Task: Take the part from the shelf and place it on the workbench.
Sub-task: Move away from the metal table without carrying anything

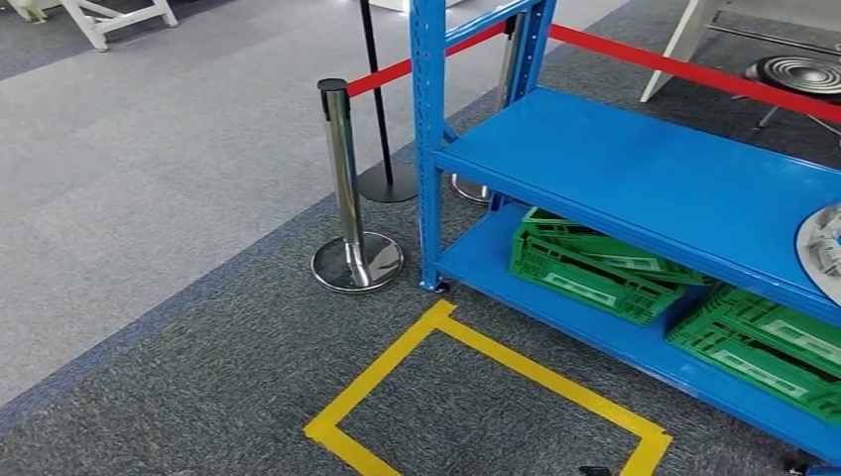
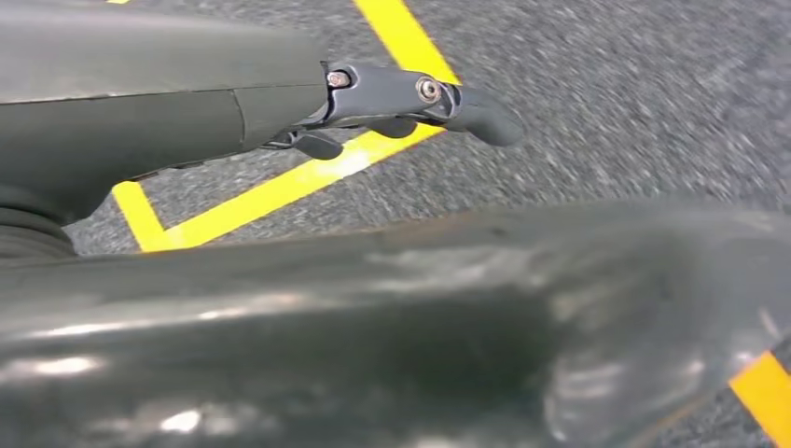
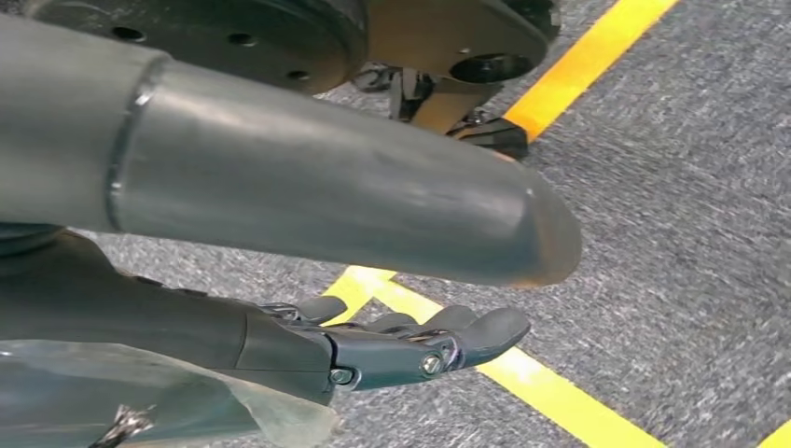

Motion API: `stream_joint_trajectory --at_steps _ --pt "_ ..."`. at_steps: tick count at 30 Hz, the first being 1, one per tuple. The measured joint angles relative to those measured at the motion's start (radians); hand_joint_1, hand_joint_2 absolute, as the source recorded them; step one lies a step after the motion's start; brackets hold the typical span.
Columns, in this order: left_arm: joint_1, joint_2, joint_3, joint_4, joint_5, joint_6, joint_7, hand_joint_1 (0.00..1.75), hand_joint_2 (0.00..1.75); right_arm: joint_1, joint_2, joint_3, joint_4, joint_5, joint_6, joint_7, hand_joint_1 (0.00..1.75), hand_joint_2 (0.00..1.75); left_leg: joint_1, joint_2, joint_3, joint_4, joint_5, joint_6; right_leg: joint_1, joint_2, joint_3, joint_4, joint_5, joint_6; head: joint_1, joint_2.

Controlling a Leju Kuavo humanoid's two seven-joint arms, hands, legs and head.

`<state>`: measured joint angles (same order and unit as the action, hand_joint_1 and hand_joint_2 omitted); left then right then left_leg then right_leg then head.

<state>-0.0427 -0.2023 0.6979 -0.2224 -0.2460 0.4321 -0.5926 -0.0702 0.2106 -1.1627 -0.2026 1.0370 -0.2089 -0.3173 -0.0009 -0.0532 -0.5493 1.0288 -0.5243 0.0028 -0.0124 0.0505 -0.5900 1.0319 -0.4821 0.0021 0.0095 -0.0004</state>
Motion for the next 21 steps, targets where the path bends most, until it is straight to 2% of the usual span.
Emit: stream_joint_trajectory --at_steps 1,2,3,4,5,7,8,9,10,11,12,14,15,16,17,18,19,20,21 --pt "0.001 0.000 0.001 0.000 -0.001 0.000 0.002 0.00 0.00 0.001 0.000 -0.001 0.000 0.000 0.001 0.000 0.00 0.00 -0.001 -0.002 0.000 -0.003 -0.005 0.005 0.000 0.010 -0.002 -0.001 0.001 0.006 0.000 0.000" --pt "0.000 0.000 0.002 0.000 -0.003 0.000 0.004 0.00 0.00 0.002 0.000 -0.003 0.000 -0.001 0.002 0.001 0.00 0.00 -0.001 0.004 0.003 -0.007 0.003 0.011 0.000 0.020 -0.003 -0.003 0.003 0.014 0.000 0.000" --pt "-0.001 0.000 0.002 0.000 -0.004 0.000 0.007 0.00 0.00 0.004 0.000 -0.004 0.000 -0.001 0.002 0.002 0.00 0.00 0.001 0.013 0.007 -0.013 0.017 0.016 0.001 0.020 -0.006 -0.001 0.000 0.019 0.001 0.000" --pt "-0.003 -0.001 0.002 0.000 -0.006 0.000 0.009 0.00 0.00 0.006 -0.001 -0.005 0.000 -0.002 0.003 0.003 0.00 0.00 0.003 0.023 0.011 -0.020 0.023 0.021 0.001 0.011 -0.014 0.012 -0.011 0.023 0.003 0.000" --pt "-0.005 -0.002 0.002 0.000 -0.008 -0.001 0.010 0.00 0.00 0.005 -0.001 -0.006 0.000 -0.003 0.003 0.005 0.00 0.00 0.005 0.033 0.015 -0.026 0.028 0.026 0.002 -0.004 -0.031 0.044 -0.032 0.026 0.006 0.000" --pt "-0.006 -0.003 0.002 0.000 -0.012 -0.002 0.013 0.00 0.00 0.003 -0.002 -0.006 0.000 -0.004 0.005 0.008 0.00 0.00 0.004 0.054 0.017 -0.029 0.030 0.033 0.002 -0.035 -0.088 0.162 -0.093 0.031 0.011 0.000" --pt "-0.005 -0.003 0.002 0.000 -0.013 -0.003 0.013 0.00 0.00 0.002 -0.003 -0.006 0.000 -0.005 0.006 0.010 0.00 0.00 0.003 0.065 0.016 -0.029 0.029 0.034 0.001 -0.040 -0.117 0.221 -0.115 0.034 0.011 0.000" --pt "-0.005 -0.003 0.002 0.000 -0.014 -0.004 0.014 0.00 0.00 0.003 -0.004 -0.007 0.000 -0.005 0.007 0.012 0.00 0.00 0.001 0.076 0.017 -0.029 0.027 0.035 0.001 -0.042 -0.133 0.257 -0.122 0.036 0.011 0.000" --pt "-0.005 -0.003 0.002 0.000 -0.014 -0.005 0.014 0.00 0.00 0.005 -0.005 -0.007 0.000 -0.005 0.007 0.014 0.00 0.00 0.001 0.085 0.018 -0.029 0.025 0.036 0.001 -0.045 -0.132 0.256 -0.111 0.037 0.011 0.000" --pt "-0.005 -0.004 0.002 0.000 -0.015 -0.006 0.014 0.00 0.00 0.006 -0.006 -0.007 0.000 -0.005 0.007 0.016 0.00 0.00 0.000 0.094 0.021 -0.029 0.023 0.035 0.001 -0.051 -0.110 0.216 -0.083 0.037 0.011 0.000" --pt "-0.005 -0.004 0.002 0.000 -0.016 -0.007 0.014 0.00 0.00 0.007 -0.007 -0.007 0.000 -0.005 0.008 0.017 0.00 0.00 -0.001 0.103 0.024 -0.028 0.020 0.033 0.002 -0.066 -0.074 0.148 -0.048 0.035 0.011 0.000" --pt "-0.005 -0.006 0.002 0.000 -0.018 -0.007 0.015 0.00 0.00 0.002 -0.008 -0.007 -0.001 -0.005 0.008 0.018 0.00 0.00 -0.006 0.120 0.030 -0.025 0.012 0.024 0.009 -0.107 -0.007 0.027 -0.011 0.027 0.012 0.000" --pt "-0.005 -0.006 0.002 0.000 -0.019 -0.007 0.015 0.00 0.00 -0.001 -0.009 -0.007 -0.001 -0.005 0.009 0.019 0.00 0.00 -0.009 0.129 0.032 -0.024 0.009 0.020 0.012 -0.119 0.009 -0.003 -0.007 0.022 0.011 0.000" --pt "-0.005 -0.006 0.002 0.000 -0.020 -0.007 0.015 0.00 0.00 -0.003 -0.009 -0.007 -0.001 -0.006 0.009 0.019 0.00 0.00 -0.012 0.139 0.033 -0.023 0.006 0.016 0.015 -0.119 0.013 -0.011 -0.011 0.017 0.010 0.000" --pt "-0.006 -0.006 0.002 0.000 -0.021 -0.007 0.016 0.00 0.00 -0.002 -0.009 -0.007 -0.001 -0.006 0.009 0.020 0.00 0.00 -0.012 0.148 0.036 -0.023 0.004 0.013 0.014 -0.107 0.014 -0.013 -0.009 0.011 0.010 0.000" --pt "-0.008 -0.006 0.002 0.000 -0.021 -0.007 0.016 0.00 0.00 0.000 -0.009 -0.007 -0.001 -0.007 0.010 0.022 0.00 0.00 -0.011 0.147 0.038 -0.021 0.000 0.008 0.012 -0.098 0.014 -0.014 -0.008 0.007 0.010 0.000" --pt "-0.010 -0.006 0.002 0.000 -0.022 -0.007 0.016 0.00 0.00 0.001 -0.010 -0.008 -0.001 -0.009 0.012 0.025 0.00 0.00 -0.009 0.133 0.036 -0.010 -0.011 0.002 0.010 -0.089 0.014 -0.016 -0.006 0.002 0.008 0.000" --pt "-0.010 -0.006 0.002 0.000 -0.022 -0.008 0.016 0.00 0.00 0.001 -0.010 -0.008 -0.001 -0.010 0.013 0.030 0.00 0.00 -0.006 0.113 0.026 0.019 -0.032 -0.004 0.006 -0.081 0.015 -0.018 -0.004 -0.004 0.006 0.000" --pt "-0.009 -0.006 0.002 0.000 -0.023 -0.009 0.016 0.00 0.00 0.001 -0.010 -0.008 -0.001 -0.009 0.014 0.036 0.00 0.00 -0.003 0.088 0.004 0.070 -0.062 -0.010 0.005 -0.073 0.016 -0.018 -0.004 -0.009 0.004 0.000"
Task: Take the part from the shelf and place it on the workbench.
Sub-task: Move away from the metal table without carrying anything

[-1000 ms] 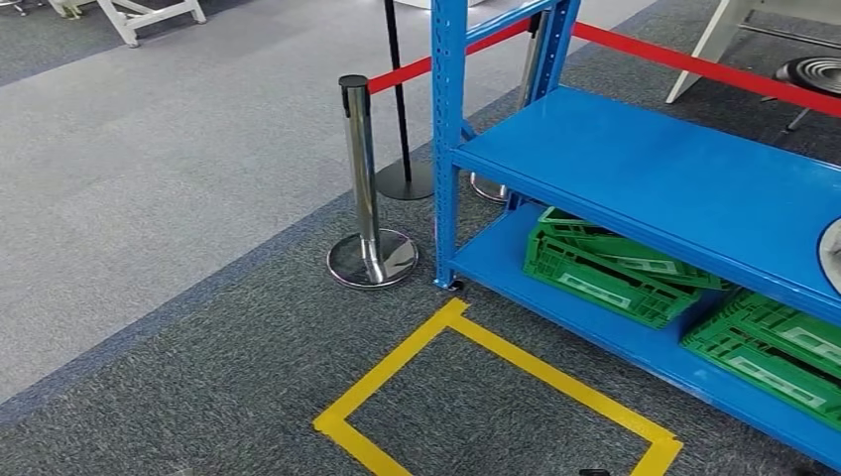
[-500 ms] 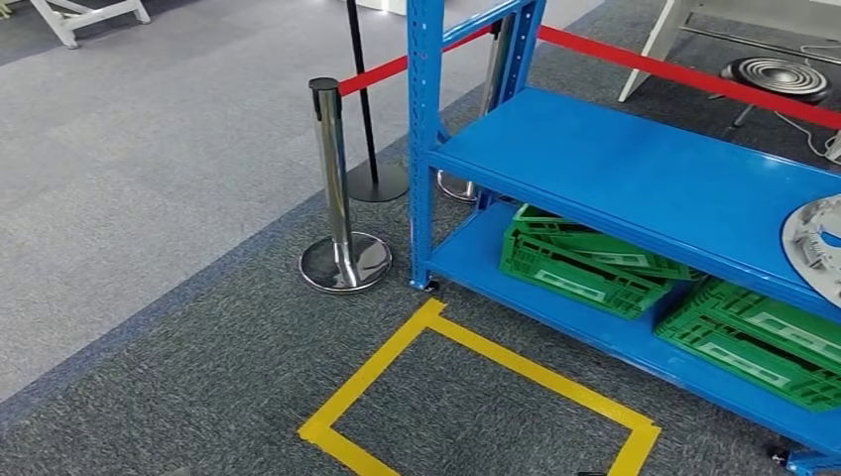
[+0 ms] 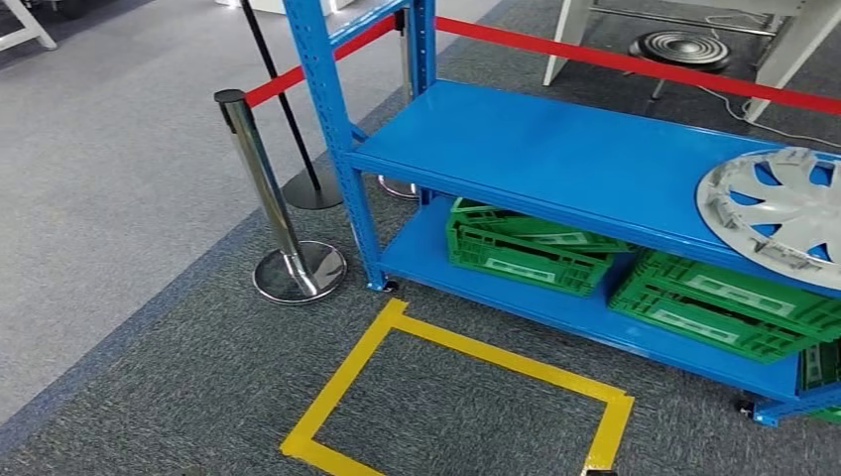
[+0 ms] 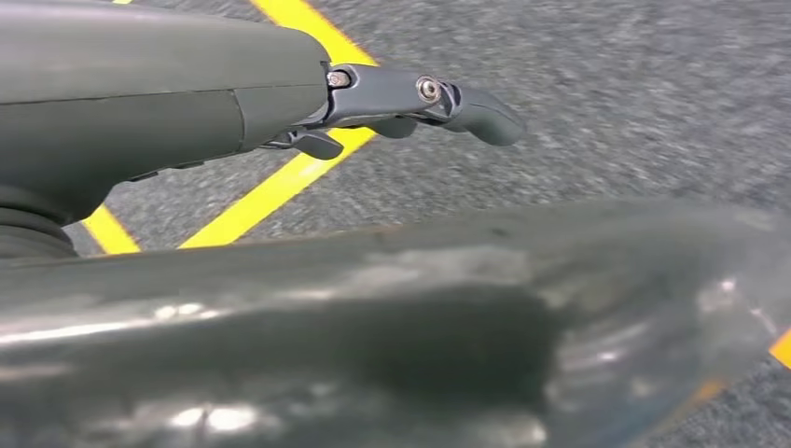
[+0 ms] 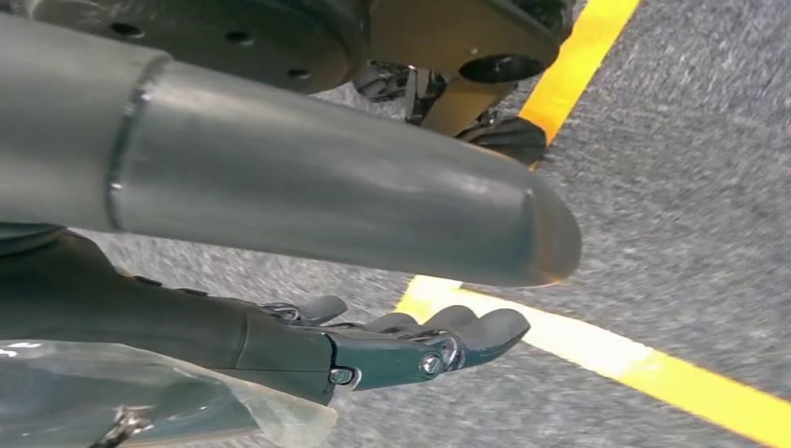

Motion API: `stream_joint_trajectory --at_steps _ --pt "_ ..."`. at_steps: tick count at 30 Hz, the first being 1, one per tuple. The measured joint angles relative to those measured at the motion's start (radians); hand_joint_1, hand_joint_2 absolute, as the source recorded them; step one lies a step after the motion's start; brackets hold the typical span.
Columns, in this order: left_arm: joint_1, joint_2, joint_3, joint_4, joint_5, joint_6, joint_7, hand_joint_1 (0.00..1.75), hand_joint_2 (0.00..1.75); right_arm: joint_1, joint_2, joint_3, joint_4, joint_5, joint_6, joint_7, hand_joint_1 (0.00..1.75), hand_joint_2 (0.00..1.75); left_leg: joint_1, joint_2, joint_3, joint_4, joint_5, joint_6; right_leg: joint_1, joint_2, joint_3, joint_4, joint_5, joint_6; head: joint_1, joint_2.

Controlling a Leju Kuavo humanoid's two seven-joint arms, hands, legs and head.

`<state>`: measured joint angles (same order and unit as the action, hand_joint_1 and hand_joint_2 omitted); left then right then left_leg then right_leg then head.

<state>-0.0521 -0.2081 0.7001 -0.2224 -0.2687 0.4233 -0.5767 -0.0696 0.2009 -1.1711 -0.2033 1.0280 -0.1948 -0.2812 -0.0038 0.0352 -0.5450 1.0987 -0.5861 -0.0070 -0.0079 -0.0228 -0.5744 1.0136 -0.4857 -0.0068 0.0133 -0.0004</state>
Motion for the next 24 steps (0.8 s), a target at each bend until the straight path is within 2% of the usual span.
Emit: stream_joint_trajectory --at_steps 2,3,4,5,7,8,9,12,14,19,20,21,22,23,24 --pt "0.002 0.001 0.000 0.000 0.000 -0.003 0.000 0.00 0.00 -0.001 0.000 0.000 0.000 0.004 0.002 0.010 0.00 0.00 0.005 -0.022 -0.061 0.133 -0.060 -0.006 -0.001 0.015 0.000 0.000 0.000 -0.005 -0.002 0.000" --pt "0.003 0.001 0.001 0.000 0.000 -0.004 0.000 0.00 0.00 0.000 0.000 0.000 0.000 0.005 0.003 0.012 0.00 0.00 0.006 -0.024 -0.085 0.180 -0.072 -0.008 -0.001 0.023 0.001 0.000 0.000 -0.006 -0.002 0.000" --pt "0.004 0.002 0.001 0.000 0.000 -0.004 0.000 0.00 0.00 0.001 0.000 0.000 0.000 0.005 0.004 0.014 0.00 0.00 0.008 -0.025 -0.093 0.190 -0.062 -0.008 -0.001 0.029 0.002 0.000 0.000 -0.006 -0.002 0.000" --pt "0.004 0.002 0.001 0.000 0.000 -0.004 0.000 0.00 0.00 0.002 0.000 -0.001 0.000 0.005 0.004 0.014 0.00 0.00 0.009 -0.025 -0.083 0.160 -0.033 -0.008 -0.001 0.034 0.003 0.001 -0.001 -0.006 -0.002 0.000" --pt "0.004 0.002 0.001 0.000 0.000 -0.004 -0.001 0.00 0.00 0.002 0.000 -0.001 0.000 0.006 0.004 0.015 0.00 0.00 0.011 -0.029 -0.028 0.028 0.043 -0.004 -0.001 0.042 0.007 0.001 -0.001 -0.003 -0.002 0.000" --pt "0.003 0.002 0.001 0.000 0.000 -0.004 -0.001 0.00 0.00 0.001 0.000 -0.001 0.000 0.007 0.004 0.015 0.00 0.00 0.011 -0.032 -0.004 -0.032 0.067 -0.001 0.001 0.045 0.007 0.002 -0.002 0.001 -0.002 0.000" --pt "0.002 0.002 0.002 0.000 0.000 -0.004 -0.001 0.00 0.00 0.001 0.000 -0.001 0.000 0.007 0.004 0.015 0.00 0.00 0.010 -0.035 0.010 -0.069 0.077 0.002 0.002 0.046 0.005 0.002 -0.001 0.007 -0.002 0.000" --pt "0.002 0.002 0.002 0.000 -0.001 -0.004 -0.002 0.00 0.00 0.001 0.000 -0.001 0.000 0.008 0.004 0.015 0.00 0.00 0.007 -0.036 0.012 -0.091 0.082 0.017 -0.001 0.048 -0.001 0.000 0.002 0.028 -0.002 0.000" --pt "0.002 0.002 0.002 0.000 -0.001 -0.004 -0.002 0.00 0.00 0.002 0.000 -0.001 0.000 0.009 0.004 0.015 0.00 0.00 0.009 -0.034 0.015 -0.099 0.089 0.028 -0.003 0.046 -0.005 0.003 -0.003 0.036 -0.002 0.000" --pt "0.002 0.002 0.002 0.000 -0.001 -0.004 -0.002 0.00 0.00 0.002 0.000 -0.001 0.000 0.010 0.004 0.015 0.00 0.00 0.011 -0.032 0.016 -0.103 0.092 0.033 -0.003 0.042 -0.011 0.015 -0.013 0.039 0.000 0.000" --pt "0.002 0.002 0.002 0.000 -0.002 -0.004 -0.002 0.00 0.00 0.002 0.000 -0.001 0.000 0.010 0.004 0.015 0.00 0.00 0.010 -0.031 0.016 -0.103 0.092 0.035 -0.003 0.039 -0.039 0.075 -0.044 0.041 0.002 0.000" --pt "0.002 0.002 0.002 0.000 -0.002 -0.004 -0.002 0.00 0.00 0.003 0.000 -0.001 0.000 0.010 0.004 0.015 0.00 0.00 0.009 -0.028 0.016 -0.103 0.091 0.038 -0.003 0.036 -0.065 0.133 -0.064 0.044 0.003 0.000" --pt "0.002 0.002 0.003 0.000 -0.003 -0.004 -0.002 0.00 0.00 0.004 0.000 -0.001 0.000 0.011 0.003 0.016 0.00 0.00 0.009 -0.026 0.018 -0.103 0.089 0.039 -0.004 0.030 -0.071 0.149 -0.063 0.047 0.005 0.000" --pt "0.003 0.001 0.003 0.000 -0.004 -0.004 -0.002 0.00 0.00 0.004 0.000 -0.001 0.000 0.012 0.003 0.017 0.00 0.00 0.008 -0.024 0.021 -0.102 0.086 0.037 -0.005 0.024 -0.065 0.144 -0.057 0.048 0.005 0.000" --pt "0.003 0.001 0.003 0.000 -0.004 -0.004 -0.002 0.00 0.00 0.004 0.000 -0.001 0.000 0.012 0.003 0.018 0.00 0.00 0.005 -0.024 0.023 -0.100 0.082 0.033 -0.004 0.019 -0.031 0.080 -0.028 0.046 0.005 0.000"
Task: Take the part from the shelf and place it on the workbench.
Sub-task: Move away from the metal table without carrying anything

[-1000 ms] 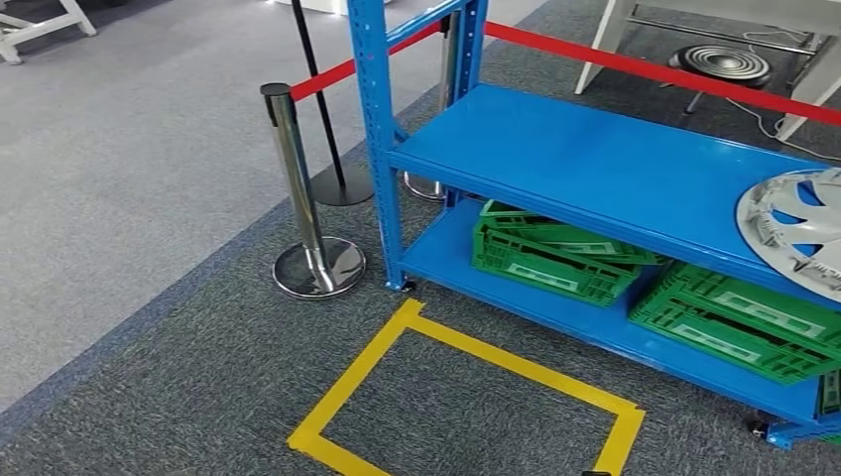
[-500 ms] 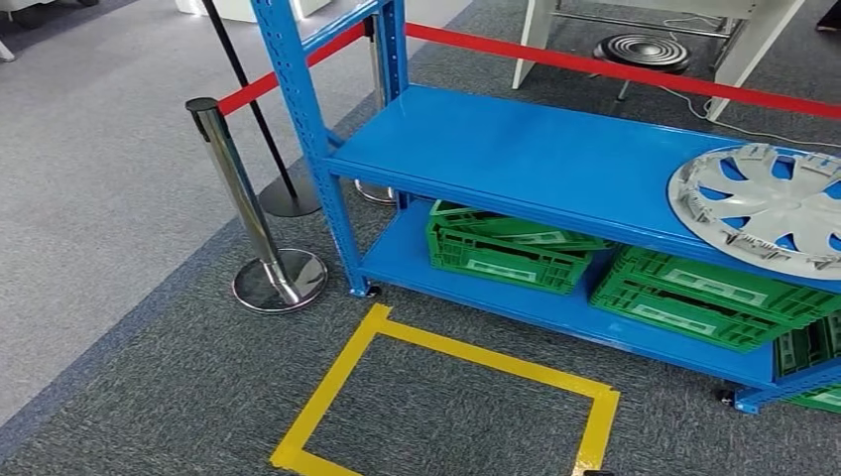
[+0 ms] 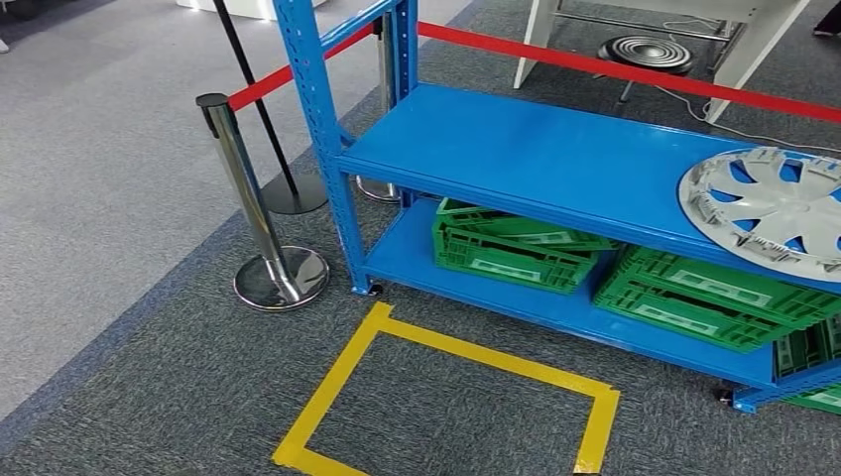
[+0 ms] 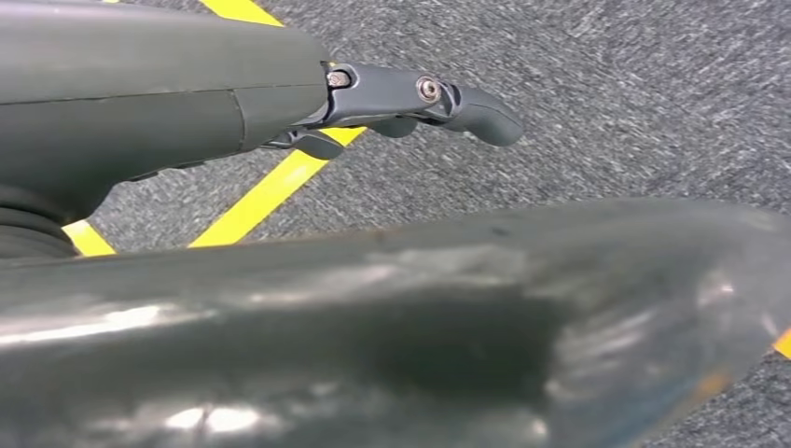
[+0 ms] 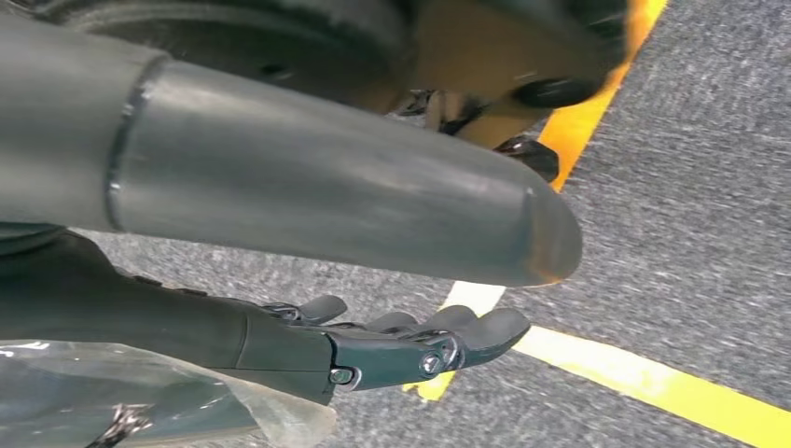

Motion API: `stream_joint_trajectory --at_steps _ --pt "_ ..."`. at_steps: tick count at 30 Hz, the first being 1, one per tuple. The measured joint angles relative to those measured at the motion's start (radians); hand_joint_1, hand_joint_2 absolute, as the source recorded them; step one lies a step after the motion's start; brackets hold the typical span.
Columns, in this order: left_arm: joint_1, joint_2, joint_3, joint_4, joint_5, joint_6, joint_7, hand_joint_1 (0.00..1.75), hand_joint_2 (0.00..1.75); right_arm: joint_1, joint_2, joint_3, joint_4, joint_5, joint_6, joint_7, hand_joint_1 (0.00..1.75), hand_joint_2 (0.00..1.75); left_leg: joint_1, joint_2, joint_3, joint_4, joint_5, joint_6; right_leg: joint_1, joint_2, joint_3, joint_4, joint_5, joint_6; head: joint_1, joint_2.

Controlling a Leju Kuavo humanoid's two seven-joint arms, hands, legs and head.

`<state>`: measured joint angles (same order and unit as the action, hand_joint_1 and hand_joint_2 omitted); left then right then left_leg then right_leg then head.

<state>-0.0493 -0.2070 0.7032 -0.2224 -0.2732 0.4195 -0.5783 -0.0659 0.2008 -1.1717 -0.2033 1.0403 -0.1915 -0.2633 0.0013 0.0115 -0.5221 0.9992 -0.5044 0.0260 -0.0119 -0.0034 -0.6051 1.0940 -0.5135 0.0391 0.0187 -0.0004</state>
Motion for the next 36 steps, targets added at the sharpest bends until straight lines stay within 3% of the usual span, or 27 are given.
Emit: stream_joint_trajectory --at_steps 1,2,6,7,9,10,11,12,13,15,16,17,21,23,25,26,27,29,31,33,36 --pt "0.000 0.000 0.000 0.000 -0.001 0.000 0.000 0.00 0.00 -0.002 0.000 0.000 0.000 0.001 0.000 0.000 0.00 0.00 -0.002 0.000 0.001 0.002 -0.003 -0.005 0.001 -0.004 0.032 -0.060 0.018 -0.004 -0.001 0.000" --pt "-0.001 0.000 0.000 0.000 -0.002 0.000 0.000 0.00 0.00 -0.002 0.000 0.000 0.000 0.001 0.000 0.001 0.00 0.00 -0.005 0.001 0.001 0.003 -0.004 -0.010 0.002 -0.005 0.043 -0.079 0.015 -0.009 -0.002 0.000" --pt "-0.002 0.000 0.000 0.000 -0.004 0.000 0.000 0.00 0.00 0.001 0.000 0.000 0.000 0.001 -0.001 0.003 0.00 0.00 -0.003 0.001 -0.004 0.024 -0.023 -0.027 0.001 -0.001 0.052 -0.086 0.012 -0.031 -0.007 0.000" --pt "-0.002 0.000 0.001 0.000 -0.005 0.000 0.000 0.00 0.00 0.001 0.000 0.000 0.000 0.001 -0.001 0.003 0.00 0.00 -0.002 0.000 -0.021 0.061 -0.044 -0.033 -0.001 -0.001 0.054 -0.088 0.012 -0.037 -0.009 0.000" --pt "-0.002 0.000 0.001 0.000 -0.005 0.000 0.000 0.00 0.00 -0.001 0.000 0.000 0.000 0.002 -0.001 0.005 0.00 0.00 0.001 -0.002 -0.084 0.192 -0.102 -0.041 -0.001 0.000 0.058 -0.088 0.008 -0.045 -0.013 0.000" --pt "-0.001 0.001 0.001 0.000 -0.005 0.000 0.000 0.00 0.00 -0.001 0.000 0.000 0.000 0.003 -0.001 0.006 0.00 0.00 0.001 -0.002 -0.119 0.257 -0.122 -0.043 -0.001 0.000 0.061 -0.088 0.006 -0.047 -0.013 0.000" --pt "0.000 0.001 0.001 0.000 -0.005 0.000 0.000 0.00 0.00 0.000 0.000 0.000 0.000 0.004 -0.001 0.008 0.00 0.00 0.002 -0.002 -0.142 0.294 -0.124 -0.043 0.000 0.002 0.064 -0.088 0.004 -0.048 -0.013 0.000" --pt "0.001 0.001 0.001 0.000 -0.005 0.000 0.000 0.00 0.00 0.000 0.000 0.000 0.000 0.005 -0.001 0.009 0.00 0.00 0.002 -0.002 -0.149 0.293 -0.104 -0.042 0.000 0.004 0.068 -0.088 0.001 -0.048 -0.013 0.000" --pt "0.002 0.001 0.001 0.000 -0.006 0.000 0.000 0.00 0.00 0.000 0.000 0.000 0.000 0.006 0.000 0.011 0.00 0.00 0.002 -0.003 -0.136 0.253 -0.067 -0.039 0.000 0.006 0.073 -0.088 -0.002 -0.047 -0.013 0.000" --pt "0.002 0.001 0.001 0.000 -0.008 0.000 0.000 0.00 0.00 0.000 0.000 0.000 0.000 0.009 0.000 0.014 0.00 0.00 0.000 -0.005 -0.085 0.119 0.010 -0.029 0.002 0.010 0.082 -0.087 -0.010 -0.042 -0.013 0.000" --pt "0.002 0.002 0.001 0.000 -0.009 0.000 0.000 0.00 0.00 -0.001 0.000 0.000 0.000 0.010 0.000 0.014 0.00 0.00 -0.001 -0.006 -0.063 0.065 0.028 -0.025 0.003 0.012 0.083 -0.086 -0.013 -0.037 -0.013 0.000" --pt "0.001 0.002 0.001 0.000 -0.010 0.000 0.000 0.00 0.00 -0.002 0.000 0.000 0.000 0.011 0.000 0.015 0.00 0.00 -0.003 -0.008 -0.052 0.034 0.033 -0.022 0.004 0.013 0.083 -0.086 -0.015 -0.033 -0.012 0.000" --pt "0.001 0.002 0.001 0.000 -0.012 0.000 0.000 0.00 0.00 -0.002 0.000 0.000 0.000 0.015 0.000 0.019 0.00 0.00 -0.001 -0.008 -0.041 0.007 0.028 -0.006 0.003 0.011 0.079 -0.079 -0.028 -0.011 -0.010 0.000" --pt "-0.001 0.001 0.001 0.000 -0.014 -0.001 0.000 0.00 0.00 -0.002 0.000 0.000 0.000 0.016 0.000 0.019 0.00 0.00 0.003 -0.007 -0.034 -0.001 0.029 0.003 0.002 0.010 0.036 0.003 -0.073 -0.004 -0.005 0.000" --pt "-0.002 0.001 0.001 0.000 -0.014 -0.001 0.000 0.00 0.00 -0.001 0.000 0.000 0.000 0.017 0.000 0.020 0.00 0.00 0.002 -0.006 -0.032 -0.001 0.024 0.009 0.000 0.009 -0.039 0.140 -0.125 0.002 -0.002 0.000" --pt "-0.002 0.002 0.001 0.000 -0.014 -0.001 0.000 0.00 0.00 0.000 0.000 0.000 0.000 0.018 0.000 0.021 0.00 0.00 0.001 -0.006 -0.030 -0.001 0.022 0.010 0.000 0.009 -0.068 0.184 -0.132 0.004 -0.003 0.000" --pt "-0.002 0.002 0.001 0.000 -0.014 -0.001 0.000 0.00 0.00 0.002 0.000 0.000 0.000 0.018 0.000 0.021 0.00 0.00 0.001 -0.006 -0.027 -0.001 0.019 0.010 0.000 0.009 -0.078 0.192 -0.118 0.005 -0.002 0.000" --pt "-0.001 0.001 0.001 0.000 -0.015 -0.001 0.000 0.00 0.00 0.003 0.000 0.000 0.000 0.018 0.000 0.021 0.00 0.00 0.001 -0.008 -0.015 0.000 0.011 0.006 0.000 0.007 -0.041 0.092 -0.040 0.004 -0.002 0.000" --pt "-0.001 0.000 0.001 0.000 -0.015 -0.001 0.000 0.00 0.00 0.001 0.000 0.000 0.000 0.019 0.000 0.022 0.00 0.00 -0.002 -0.008 -0.006 0.003 0.001 -0.003 0.002 0.003 0.017 -0.033 0.012 -0.002 -0.003 0.000" --pt "-0.003 0.000 0.002 0.000 -0.016 -0.001 0.001 0.00 0.00 0.000 0.000 0.001 0.000 0.019 0.000 0.025 0.00 0.00 -0.005 -0.007 -0.005 0.006 -0.004 -0.011 0.004 0.002 0.042 -0.076 0.012 -0.011 -0.005 0.000" --pt "-0.004 0.000 0.002 0.000 -0.016 -0.001 0.001 0.00 0.00 0.003 0.000 0.000 0.000 0.019 -0.001 0.029 0.00 0.00 -0.004 -0.008 -0.005 0.016 -0.016 -0.023 0.002 0.002 0.049 -0.081 0.009 -0.027 -0.008 0.000"
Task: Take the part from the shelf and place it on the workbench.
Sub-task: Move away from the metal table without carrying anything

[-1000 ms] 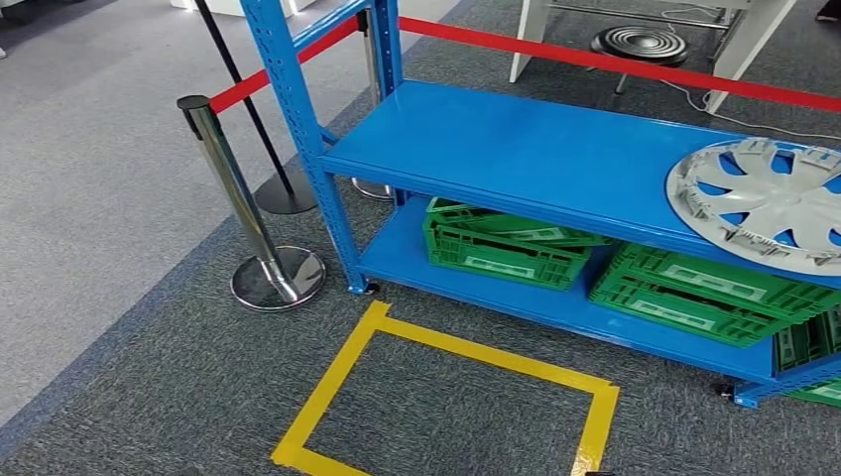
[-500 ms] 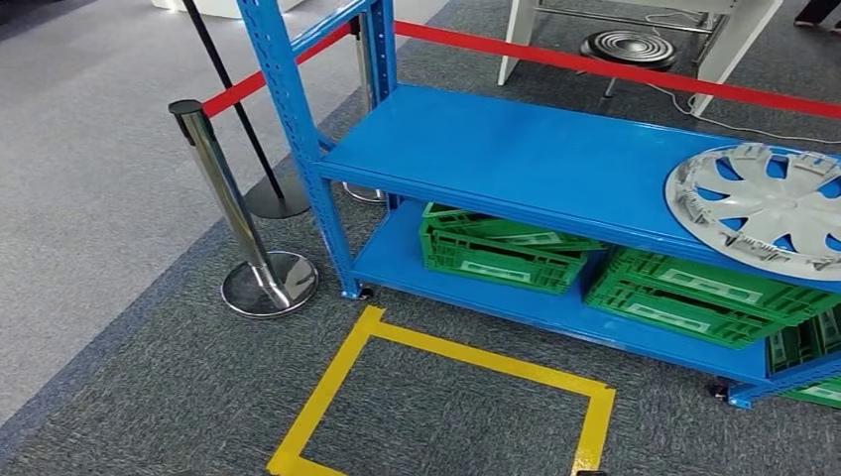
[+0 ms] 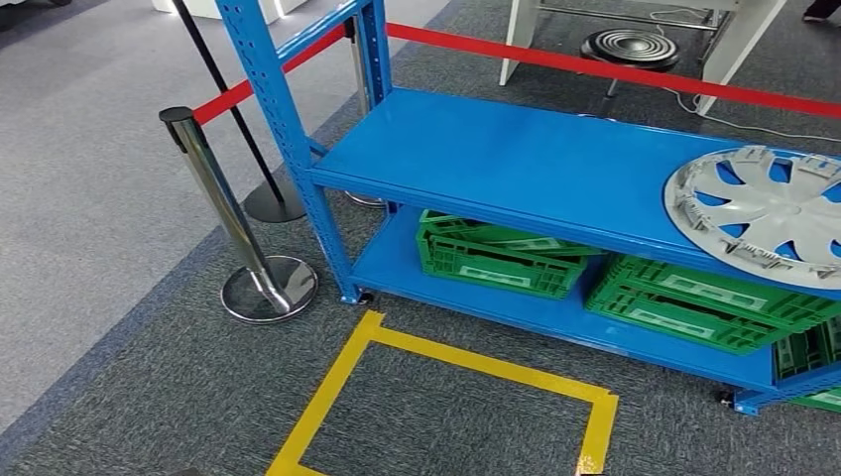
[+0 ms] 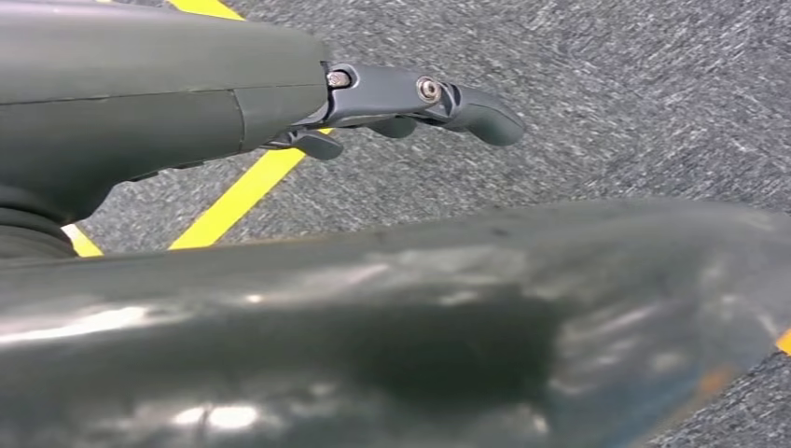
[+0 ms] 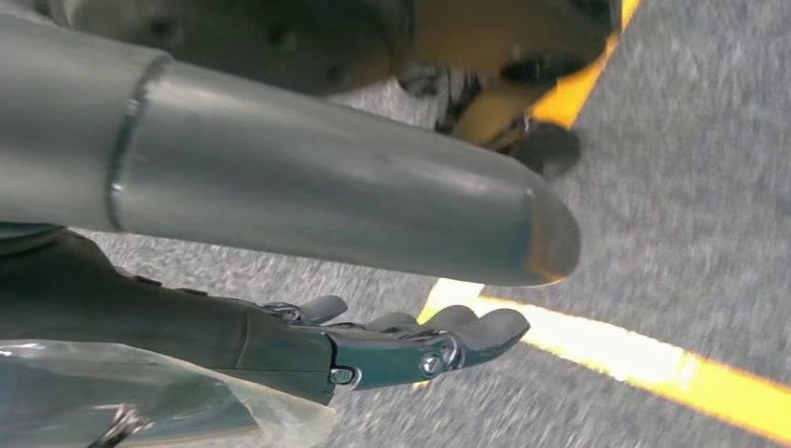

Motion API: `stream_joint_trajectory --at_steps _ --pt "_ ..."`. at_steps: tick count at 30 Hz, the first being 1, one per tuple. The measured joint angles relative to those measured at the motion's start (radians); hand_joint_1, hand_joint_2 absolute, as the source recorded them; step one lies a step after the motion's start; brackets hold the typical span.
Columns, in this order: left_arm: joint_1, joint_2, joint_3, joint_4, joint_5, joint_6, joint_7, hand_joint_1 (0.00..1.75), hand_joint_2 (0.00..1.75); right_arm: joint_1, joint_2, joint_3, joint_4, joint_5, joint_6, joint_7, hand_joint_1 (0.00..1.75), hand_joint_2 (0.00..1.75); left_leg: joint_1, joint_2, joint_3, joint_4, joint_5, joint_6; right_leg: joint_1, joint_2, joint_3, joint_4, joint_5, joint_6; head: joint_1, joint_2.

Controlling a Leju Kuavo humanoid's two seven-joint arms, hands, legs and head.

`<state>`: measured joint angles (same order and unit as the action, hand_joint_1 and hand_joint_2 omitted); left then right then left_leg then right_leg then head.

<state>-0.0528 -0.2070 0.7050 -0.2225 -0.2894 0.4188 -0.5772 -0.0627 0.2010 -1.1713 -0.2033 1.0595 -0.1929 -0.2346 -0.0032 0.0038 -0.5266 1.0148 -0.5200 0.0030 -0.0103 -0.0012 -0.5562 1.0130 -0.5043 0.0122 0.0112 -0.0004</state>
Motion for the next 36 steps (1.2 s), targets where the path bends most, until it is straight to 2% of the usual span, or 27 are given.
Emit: stream_joint_trajectory --at_steps 2,4,5,6,7,9,10,11,13,16,17,18,20,21,22,23,24,25,26,27,28,29,30,32,34,35,36 --pt "0.000 0.000 0.000 0.000 -0.001 0.000 0.000 0.00 0.00 -0.001 0.000 0.000 0.000 0.000 -0.001 0.000 0.00 0.00 0.003 -0.001 -0.028 0.070 -0.038 -0.011 -0.004 -0.001 0.009 -0.004 -0.003 -0.011 -0.004 0.000" --pt "0.001 0.000 0.001 0.000 -0.001 0.000 0.000 0.00 0.00 -0.003 0.000 0.000 0.000 0.000 0.000 0.000 0.00 0.00 0.005 -0.001 -0.096 0.205 -0.093 -0.018 -0.003 -0.001 0.016 -0.004 -0.009 -0.020 -0.006 0.000" --pt "0.002 0.000 0.001 0.000 -0.001 0.000 0.000 0.00 0.00 -0.002 0.000 0.000 0.000 0.000 0.000 0.000 0.00 0.00 0.006 -0.001 -0.127 0.261 -0.107 -0.019 -0.002 0.000 0.020 -0.004 -0.013 -0.021 -0.006 0.000" --pt "0.004 0.000 0.002 0.000 -0.001 0.000 0.000 0.00 0.00 -0.002 0.000 0.000 0.000 -0.002 0.001 -0.001 0.00 0.00 0.006 -0.001 -0.146 0.286 -0.101 -0.019 -0.002 0.001 0.025 -0.004 -0.016 -0.022 -0.006 0.000" --pt "0.005 0.001 0.002 0.000 0.000 0.000 0.000 0.00 0.00 -0.001 0.000 0.000 0.000 -0.005 0.001 -0.001 0.00 0.00 0.006 -0.001 -0.146 0.271 -0.074 -0.017 -0.002 0.003 0.031 -0.004 -0.020 -0.021 -0.006 0.000" --pt "0.006 0.001 0.003 0.000 0.000 0.000 0.000 0.00 0.00 0.000 0.000 0.000 0.000 -0.013 0.002 -0.005 0.00 0.00 0.006 -0.001 -0.104 0.151 0.011 -0.009 -0.002 0.005 0.043 -0.005 -0.030 -0.018 -0.006 0.000" --pt "0.006 0.001 0.004 0.000 0.000 0.000 0.000 0.00 0.00 -0.001 0.000 -0.001 0.000 -0.017 0.003 -0.007 0.00 0.00 0.004 -0.001 -0.079 0.088 0.039 -0.004 0.000 0.007 0.048 -0.005 -0.036 -0.013 -0.006 0.000" --pt "0.005 0.001 0.004 0.000 -0.001 0.001 0.000 0.00 0.00 -0.003 0.000 -0.002 0.000 -0.021 0.003 -0.009 0.00 0.00 0.002 -0.001 -0.061 0.043 0.051 0.000 0.001 0.007 0.049 -0.005 -0.040 -0.008 -0.006 0.000" --pt "0.003 0.001 0.005 0.000 -0.001 0.001 0.001 0.00 0.00 -0.005 0.001 -0.005 0.000 -0.026 0.005 -0.013 0.00 0.00 -0.002 -0.002 -0.049 0.015 0.042 0.007 0.002 0.006 0.050 -0.009 -0.045 0.004 -0.006 0.000" --pt "0.004 0.000 0.005 0.000 -0.001 0.002 0.002 0.00 0.00 -0.006 0.001 -0.008 0.000 -0.029 0.008 -0.017 0.00 0.00 0.003 0.000 -0.037 -0.004 0.040 0.020 0.001 0.004 0.043 0.006 -0.063 0.020 -0.004 0.000" --pt "0.004 -0.001 0.005 0.000 -0.002 0.002 0.002 0.00 0.00 -0.007 0.001 -0.010 0.000 -0.030 0.010 -0.018 0.00 0.00 0.006 0.002 -0.033 -0.009 0.040 0.025 0.001 0.003 0.025 0.043 -0.084 0.024 -0.003 0.000" --pt "0.004 -0.002 0.005 0.000 -0.002 0.002 0.002 0.00 0.00 -0.007 0.001 -0.012 0.000 -0.031 0.010 -0.018 0.00 0.00 0.006 0.005 -0.030 -0.011 0.038 0.029 0.000 0.003 -0.007 0.103 -0.112 0.026 -0.002 0.000" --pt "0.003 -0.003 0.005 0.000 -0.004 0.002 0.002 0.00 0.00 -0.005 0.001 -0.015 0.000 -0.033 0.012 -0.018 0.00 0.00 0.005 0.014 -0.025 -0.010 0.030 0.034 -0.001 0.003 -0.090 0.237 -0.158 0.031 -0.001 0.000" --pt "0.003 -0.003 0.005 0.000 -0.005 0.002 0.002 0.00 0.00 -0.003 0.001 -0.017 0.000 -0.035 0.013 -0.017 0.00 0.00 0.004 0.018 -0.021 -0.010 0.026 0.034 -0.001 0.003 -0.118 0.272 -0.155 0.032 -0.001 0.000" --pt "0.004 -0.003 0.005 0.000 -0.006 0.002 0.002 0.00 0.00 -0.002 0.001 -0.019 0.000 -0.036 0.014 -0.017 0.00 0.00 0.004 0.023 -0.013 -0.010 0.020 0.034 -0.001 0.001 -0.126 0.267 -0.130 0.033 -0.001 0.000" --pt "0.004 -0.003 0.005 0.000 -0.007 0.002 0.002 0.00 0.00 -0.001 0.001 -0.020 0.000 -0.036 0.015 -0.017 0.00 0.00 0.004 0.029 -0.004 -0.010 0.013 0.032 -0.001 -0.005 -0.114 0.222 -0.086 0.032 0.000 0.000" --pt "0.004 -0.003 0.005 0.000 -0.007 0.002 0.002 0.00 0.00 -0.001 0.001 -0.022 0.000 -0.037 0.015 -0.016 0.00 0.00 0.004 0.036 0.007 -0.010 0.004 0.030 -0.001 -0.021 -0.090 0.152 -0.038 0.029 0.000 0.000" --pt "0.005 -0.004 0.005 0.000 -0.008 0.002 0.002 0.00 0.00 -0.002 0.001 -0.023 0.000 -0.037 0.017 -0.016 0.00 0.00 0.001 0.043 0.016 -0.009 -0.005 0.025 0.004 -0.043 -0.065 0.088 -0.005 0.026 0.000 0.000" --pt "0.005 -0.004 0.006 0.000 -0.008 0.002 0.002 0.00 0.00 -0.006 0.001 -0.023 0.000 -0.037 0.018 -0.016 0.00 0.00 -0.002 0.050 0.023 -0.008 -0.013 0.020 0.006 -0.061 -0.044 0.043 0.014 0.019 0.000 0.000" --pt "0.005 -0.003 0.006 0.000 -0.008 0.002 0.002 0.00 0.00 -0.008 0.001 -0.023 0.000 -0.037 0.019 -0.015 0.00 0.00 -0.006 0.059 0.027 -0.007 -0.019 0.015 0.010 -0.073 -0.033 0.020 0.017 0.013 -0.001 0.000" --pt "0.005 -0.003 0.006 0.000 -0.009 0.002 0.002 0.00 0.00 -0.010 0.002 -0.023 0.000 -0.037 0.020 -0.015 0.00 0.00 -0.008 0.068 0.031 -0.006 -0.023 0.012 0.013 -0.070 -0.029 0.018 0.012 0.007 -0.003 0.000" --pt "0.003 -0.002 0.006 0.000 -0.009 0.002 0.002 0.00 0.00 -0.010 0.002 -0.023 0.000 -0.037 0.020 -0.014 0.00 0.00 -0.008 0.078 0.035 -0.007 -0.027 0.009 0.011 -0.058 -0.027 0.018 0.011 0.001 -0.005 0.000" --pt "0.002 -0.002 0.006 0.000 -0.010 0.002 0.002 0.00 0.00 -0.009 0.002 -0.023 0.000 -0.037 0.020 -0.014 0.00 0.00 -0.007 0.078 0.039 -0.005 -0.032 0.005 0.009 -0.047 -0.026 0.016 0.011 -0.003 -0.007 0.000" --pt "0.000 -0.002 0.006 0.000 -0.012 0.002 0.002 0.00 0.00 -0.007 0.002 -0.024 0.000 -0.037 0.019 -0.014 0.00 0.00 -0.002 0.049 0.023 0.042 -0.066 -0.005 0.004 -0.026 -0.022 0.012 0.011 -0.014 -0.010 0.000" --pt "0.001 -0.002 0.006 0.000 -0.013 0.003 0.004 0.00 0.00 -0.008 0.003 -0.025 0.000 -0.037 0.020 -0.015 0.00 0.00 0.004 0.015 -0.039 0.169 -0.124 -0.015 0.001 -0.003 -0.018 0.011 0.009 -0.021 -0.014 0.000" --pt "0.002 -0.001 0.006 0.000 -0.013 0.003 0.005 0.00 0.00 -0.009 0.003 -0.025 0.000 -0.036 0.020 -0.015 0.00 0.00 0.006 0.011 -0.076 0.236 -0.146 -0.017 0.000 0.010 -0.016 0.011 0.007 -0.024 -0.014 0.000" --pt "0.004 -0.001 0.006 0.000 -0.014 0.003 0.008 0.00 0.00 -0.008 0.003 -0.025 0.000 -0.036 0.020 -0.015 0.00 0.00 0.007 0.009 -0.105 0.282 -0.151 -0.019 0.000 0.024 -0.012 0.011 0.005 -0.025 -0.014 0.000"
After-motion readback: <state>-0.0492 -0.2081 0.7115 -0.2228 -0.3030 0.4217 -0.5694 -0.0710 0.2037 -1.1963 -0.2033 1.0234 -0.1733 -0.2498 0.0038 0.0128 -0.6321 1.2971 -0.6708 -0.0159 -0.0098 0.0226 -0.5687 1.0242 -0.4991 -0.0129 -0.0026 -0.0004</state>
